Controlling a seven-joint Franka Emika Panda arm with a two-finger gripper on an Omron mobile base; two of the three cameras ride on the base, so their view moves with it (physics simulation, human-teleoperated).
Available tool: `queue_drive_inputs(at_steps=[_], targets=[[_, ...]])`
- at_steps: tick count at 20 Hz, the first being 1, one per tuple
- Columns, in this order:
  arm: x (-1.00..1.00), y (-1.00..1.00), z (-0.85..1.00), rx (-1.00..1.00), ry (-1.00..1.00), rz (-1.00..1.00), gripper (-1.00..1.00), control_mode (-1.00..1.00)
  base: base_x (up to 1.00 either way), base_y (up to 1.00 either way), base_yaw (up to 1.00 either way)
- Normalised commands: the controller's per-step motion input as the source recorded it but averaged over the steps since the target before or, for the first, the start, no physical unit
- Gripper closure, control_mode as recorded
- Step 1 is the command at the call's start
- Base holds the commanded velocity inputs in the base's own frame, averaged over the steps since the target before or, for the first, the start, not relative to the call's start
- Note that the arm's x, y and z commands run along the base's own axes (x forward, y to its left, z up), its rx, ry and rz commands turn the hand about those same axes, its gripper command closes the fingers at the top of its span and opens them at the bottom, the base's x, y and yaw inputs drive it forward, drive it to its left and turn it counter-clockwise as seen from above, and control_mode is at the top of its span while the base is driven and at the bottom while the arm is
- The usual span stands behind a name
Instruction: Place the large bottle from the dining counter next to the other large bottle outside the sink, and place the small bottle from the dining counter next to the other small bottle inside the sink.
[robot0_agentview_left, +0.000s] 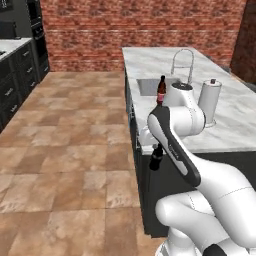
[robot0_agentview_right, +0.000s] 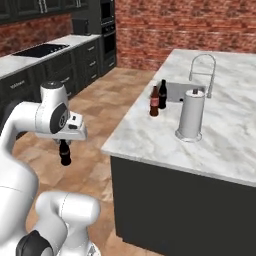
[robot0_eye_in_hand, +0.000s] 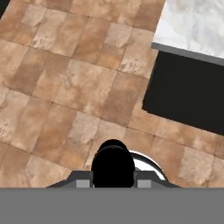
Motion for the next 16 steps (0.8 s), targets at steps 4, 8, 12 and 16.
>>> queue_drive_inputs(at_steps=[4,8,12,16], targets=[[0.0,0.0,0.0,0.0,0.0,0.0,1.0,1.0,0.67,1.0,-0.37],[0.0,0.0,0.0,0.0,0.0,0.0,1.0,1.0,0.68,1.0,-0.37],[0.0,0.0,0.0,0.0,0.0,0.0,1.0,1.0,0.74,1.0,-0.36],[0.0,0.0,0.0,0.0,0.0,0.0,1.0,1.0,0.85,1.0,-0.38]])
